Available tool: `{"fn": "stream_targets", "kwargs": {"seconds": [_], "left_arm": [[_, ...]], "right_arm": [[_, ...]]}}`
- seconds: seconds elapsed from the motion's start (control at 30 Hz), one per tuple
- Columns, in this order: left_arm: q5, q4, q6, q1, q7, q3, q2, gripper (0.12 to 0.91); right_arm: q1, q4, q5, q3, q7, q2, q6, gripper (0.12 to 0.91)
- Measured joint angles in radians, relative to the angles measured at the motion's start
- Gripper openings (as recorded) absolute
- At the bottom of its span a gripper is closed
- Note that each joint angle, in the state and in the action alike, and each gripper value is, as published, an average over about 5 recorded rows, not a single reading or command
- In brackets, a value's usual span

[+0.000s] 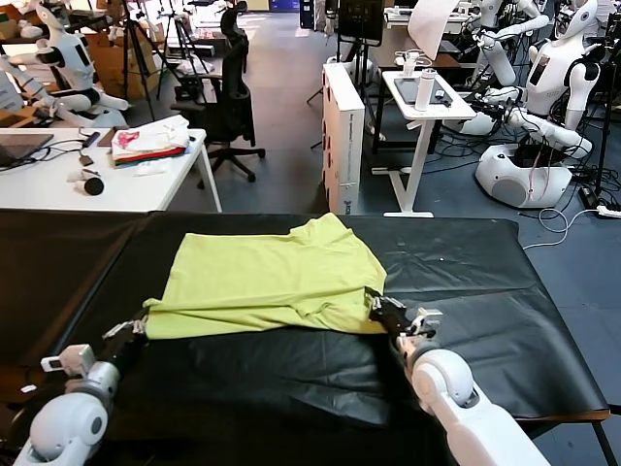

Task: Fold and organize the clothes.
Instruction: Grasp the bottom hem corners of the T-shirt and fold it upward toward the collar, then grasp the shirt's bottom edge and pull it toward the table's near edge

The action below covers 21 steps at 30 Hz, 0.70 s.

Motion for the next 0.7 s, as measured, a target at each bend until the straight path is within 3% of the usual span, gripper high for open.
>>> {"fn": "stream_targets", "kwargs": {"seconds": [0.13, 0.2, 0.3, 0.47, 0.7], "left_arm": [[0.0, -0.02, 0.009, 0.017, -0.005, -0.014, 0.006, 0.597], [0.0, -0.031, 0.016, 0.028, -0.006, -0.022, 0.01, 0.729], [-0.005, -0.053, 0.033, 0.054, -0.008, -0.035, 0.017, 0.864], [-0.014, -0.108, 0.057, 0.114, -0.013, -0.049, 0.01, 0.905], [-0.012, -0.126, 0.065, 0.144, -0.025, -0.046, -0.02, 0.907]], "right_arm": [[-0.048, 0.074, 0.005, 0.023, -0.003, -0.061, -0.044, 0.84], [-0.075, 0.11, 0.004, 0.037, -0.015, -0.101, -0.059, 0.884], [-0.11, 0.153, -0.006, 0.054, -0.039, -0.162, -0.069, 0.904], [-0.13, 0.179, -0.02, 0.06, -0.06, -0.23, -0.072, 0.907], [-0.133, 0.174, -0.035, 0.04, -0.073, -0.249, -0.075, 0.893]]}}
